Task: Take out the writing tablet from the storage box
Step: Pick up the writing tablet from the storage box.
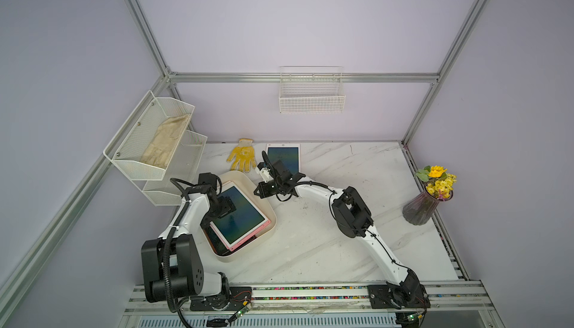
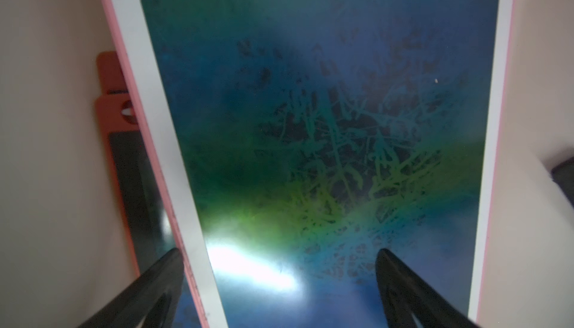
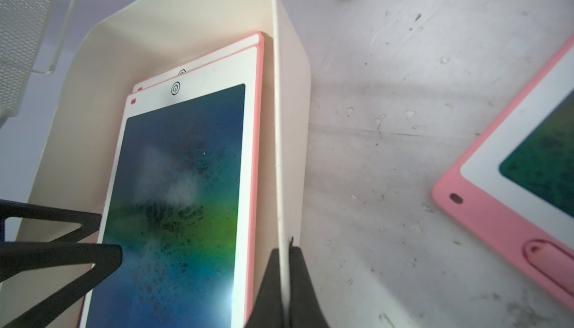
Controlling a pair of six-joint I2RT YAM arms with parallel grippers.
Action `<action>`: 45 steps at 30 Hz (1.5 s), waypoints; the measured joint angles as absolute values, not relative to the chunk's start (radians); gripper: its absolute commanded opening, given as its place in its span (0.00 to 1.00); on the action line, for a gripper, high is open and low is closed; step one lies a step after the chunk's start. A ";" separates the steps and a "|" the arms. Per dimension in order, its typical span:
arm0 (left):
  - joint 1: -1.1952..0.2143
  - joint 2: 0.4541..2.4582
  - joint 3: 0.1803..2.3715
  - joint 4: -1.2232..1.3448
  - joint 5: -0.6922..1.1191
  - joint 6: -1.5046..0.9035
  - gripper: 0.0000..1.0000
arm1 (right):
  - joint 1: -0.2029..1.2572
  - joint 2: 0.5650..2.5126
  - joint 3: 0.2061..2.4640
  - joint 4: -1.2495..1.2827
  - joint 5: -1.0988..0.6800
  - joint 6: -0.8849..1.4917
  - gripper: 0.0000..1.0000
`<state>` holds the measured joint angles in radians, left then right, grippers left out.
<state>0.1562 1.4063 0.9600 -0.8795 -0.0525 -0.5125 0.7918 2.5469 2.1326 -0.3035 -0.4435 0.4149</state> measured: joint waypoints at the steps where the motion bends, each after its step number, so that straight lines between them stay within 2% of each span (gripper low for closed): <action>1: 0.156 1.407 0.960 -0.879 -0.052 -0.513 0.95 | 0.792 2.547 2.133 -0.303 -0.444 0.415 0.00; 36: 0.156 1.395 0.897 -0.796 -0.037 -0.514 0.94 | 0.792 2.547 2.133 -0.302 -0.453 0.418 0.00; 45: 0.156 1.371 0.870 -0.714 0.014 -0.524 0.94 | 0.792 2.547 2.135 -0.304 -0.453 0.418 0.00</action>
<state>0.1562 1.3708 0.8703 -0.7139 0.0135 -0.5236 0.7918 2.5469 2.1349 -0.3038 -0.4530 0.4183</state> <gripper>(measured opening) 0.944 0.074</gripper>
